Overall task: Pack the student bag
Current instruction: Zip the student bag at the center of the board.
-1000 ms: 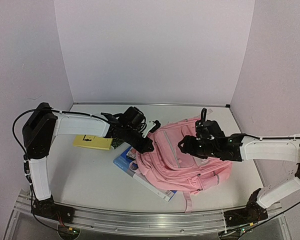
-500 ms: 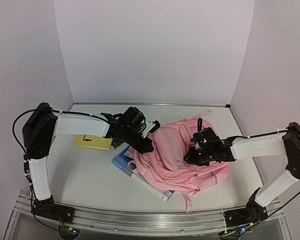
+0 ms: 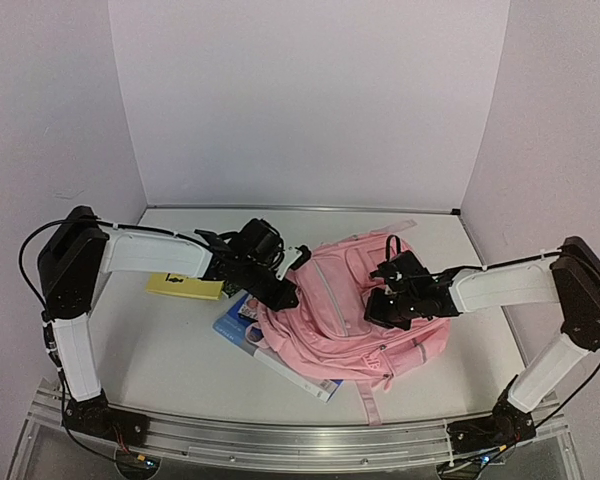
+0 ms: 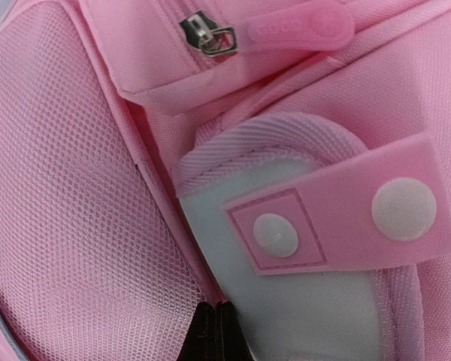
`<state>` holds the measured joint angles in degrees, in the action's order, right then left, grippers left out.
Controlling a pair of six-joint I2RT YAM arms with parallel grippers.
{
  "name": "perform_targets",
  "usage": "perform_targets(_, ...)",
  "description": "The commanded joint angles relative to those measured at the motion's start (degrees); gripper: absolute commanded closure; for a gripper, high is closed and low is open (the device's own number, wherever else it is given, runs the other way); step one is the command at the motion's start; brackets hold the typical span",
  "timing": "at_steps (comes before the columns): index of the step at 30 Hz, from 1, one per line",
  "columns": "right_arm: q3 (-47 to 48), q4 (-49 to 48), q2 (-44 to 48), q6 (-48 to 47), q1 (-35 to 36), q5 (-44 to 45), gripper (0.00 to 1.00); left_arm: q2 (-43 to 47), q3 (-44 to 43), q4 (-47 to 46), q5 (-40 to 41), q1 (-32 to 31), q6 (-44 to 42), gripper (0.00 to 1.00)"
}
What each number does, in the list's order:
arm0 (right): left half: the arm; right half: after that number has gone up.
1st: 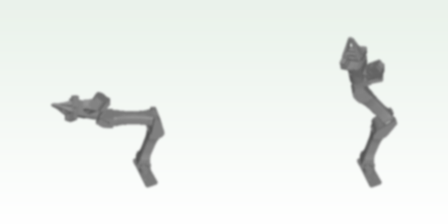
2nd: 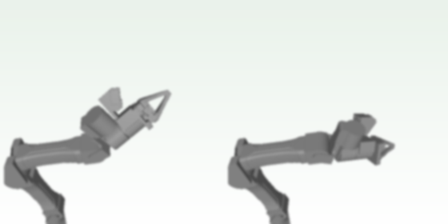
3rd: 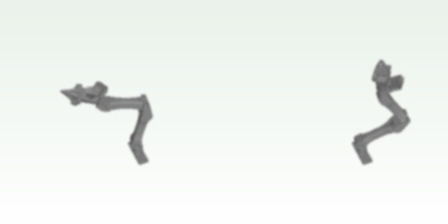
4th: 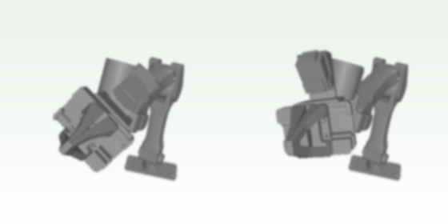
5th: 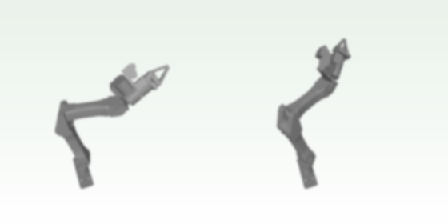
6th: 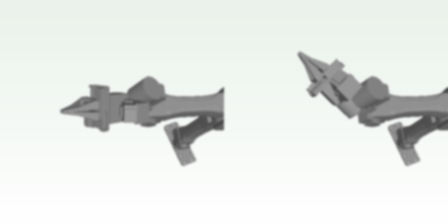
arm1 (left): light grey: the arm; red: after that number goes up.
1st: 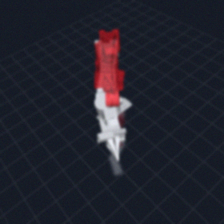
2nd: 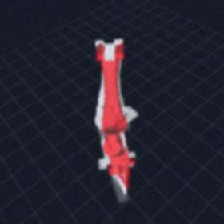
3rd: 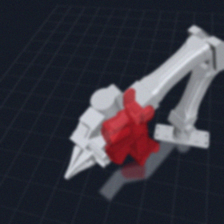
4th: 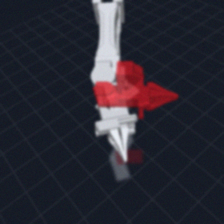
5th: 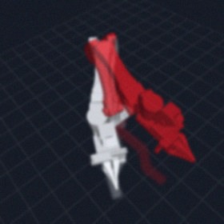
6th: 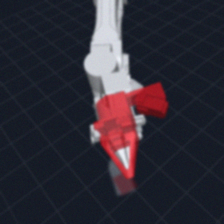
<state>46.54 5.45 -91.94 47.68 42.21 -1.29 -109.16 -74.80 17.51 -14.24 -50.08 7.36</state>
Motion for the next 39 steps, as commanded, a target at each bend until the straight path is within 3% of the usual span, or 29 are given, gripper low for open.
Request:
perform_targets(1,2.4,-1.5,-3.4,5.1,0.7,0.9,1.00,3.3,3.3,0.6,-4.1,-3.0,1.4,1.00)
perform_targets(17,5.0,-3.5,-4.4,8.8,0.7,1.3,1.00,5.4,5.9,-1.7,-8.7,-7.9,7.2,1.00)
perform_targets(31,3.2,-4.5,2.4,4.5,0.8,2.2,0.99,5.8,5.2,-3.7,-7.9,-8.1,14.3,1.00)
perform_targets(39,0.8,-2.9,10.1,-1.0,0.9,2.0,0.67,6.3,4.5,-2.0,-5.2,-7.3,15.7,1.00)
